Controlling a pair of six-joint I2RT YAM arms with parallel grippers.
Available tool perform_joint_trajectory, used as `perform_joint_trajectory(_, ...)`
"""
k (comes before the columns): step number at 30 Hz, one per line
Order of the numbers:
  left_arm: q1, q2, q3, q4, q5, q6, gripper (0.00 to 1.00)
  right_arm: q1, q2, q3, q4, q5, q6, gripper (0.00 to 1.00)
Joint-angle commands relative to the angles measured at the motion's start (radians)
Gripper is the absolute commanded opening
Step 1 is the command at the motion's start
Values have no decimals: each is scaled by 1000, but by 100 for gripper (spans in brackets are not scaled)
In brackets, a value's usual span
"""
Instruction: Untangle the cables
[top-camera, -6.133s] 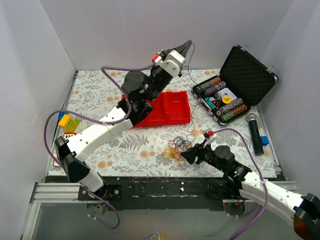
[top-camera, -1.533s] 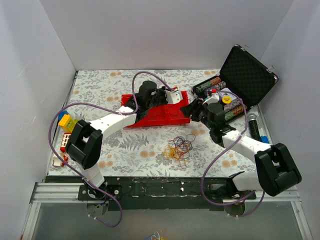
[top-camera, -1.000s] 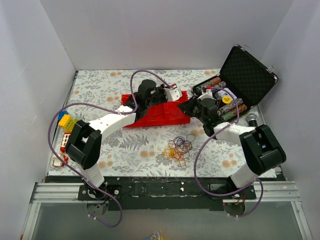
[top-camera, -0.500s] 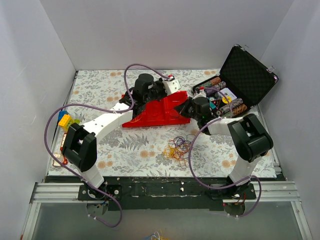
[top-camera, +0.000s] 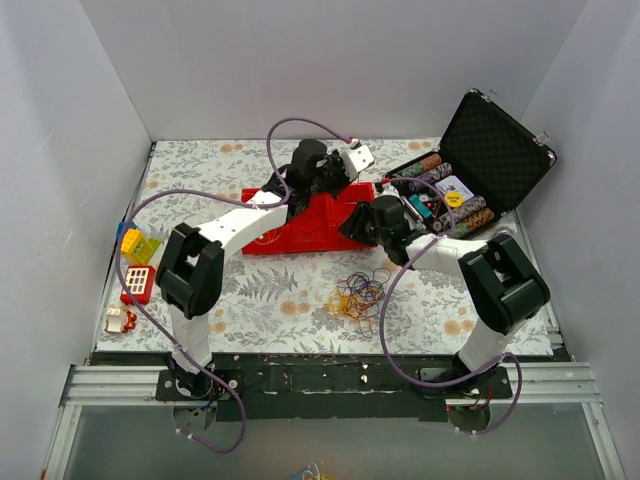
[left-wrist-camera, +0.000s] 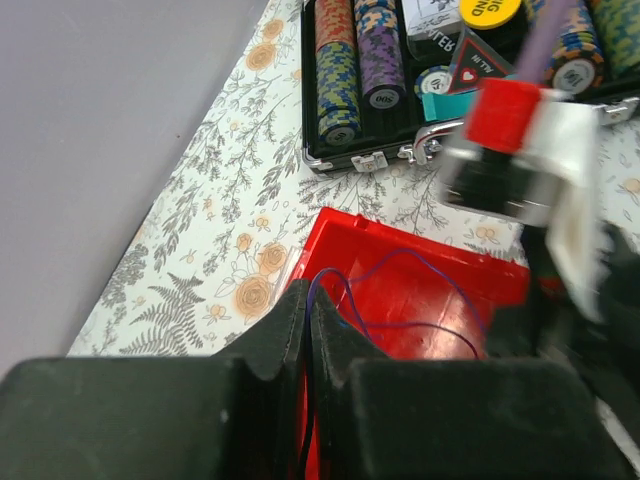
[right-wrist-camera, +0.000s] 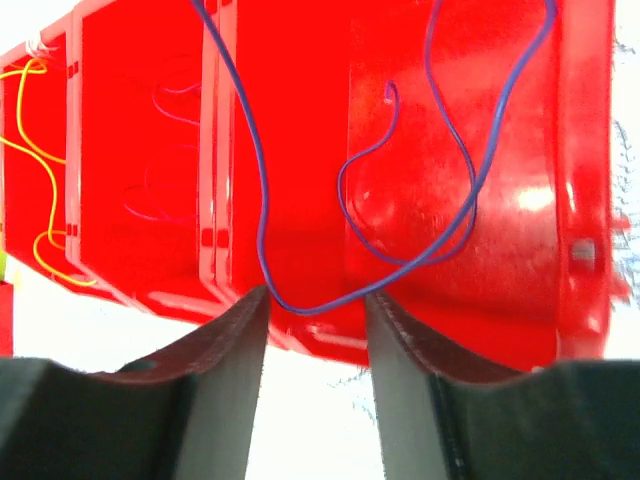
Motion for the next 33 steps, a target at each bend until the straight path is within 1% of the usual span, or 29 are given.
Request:
perform_joint_trajectory(1,-5,93,144,-56,-31,-57,0,13,-121,-33,-106,92,-28,56)
perform_joint_trajectory(3,-12,135,184,-75,-60,-46,0,13,-162,-47,-129,109,-42,64)
perform_joint_trajectory(4,-18,153,201,-82,-77,-41,0,13,-187,-56,-136,113,-51,65)
perform_joint_trajectory(7,-28,182,224,-95,-114,-37,0,13,-260,-104,-138,107,-76,65)
perform_joint_trajectory(10,-38,193,217,-99,-140,-27,0,11,-378,-185,-132,110,-99,63)
perform_joint_trajectory(15,-50,185,186,-93,-145,-18,0,10,-625,-348,-138,161,-111,61)
perform_joint_trajectory(17,-64,191,171,-75,-163,-15,0,10,-733,-401,-162,185,-108,61)
perform_joint_trajectory(22,-88,231,161,-44,-241,14,0,7,-927,-481,-262,236,-96,61)
perform_joint_trajectory(24,-91,251,158,-34,-264,25,0,7,-983,-501,-290,244,-94,61)
perform_joint_trajectory(25,-91,260,161,-32,-299,29,0,7,-1004,-509,-298,248,-93,61)
perform_joint_trajectory(31,-93,290,169,-32,-314,20,0,7,-1055,-515,-327,258,-93,61)
perform_joint_trajectory(33,-94,288,168,-30,-304,20,6,7,-1051,-515,-325,256,-94,61)
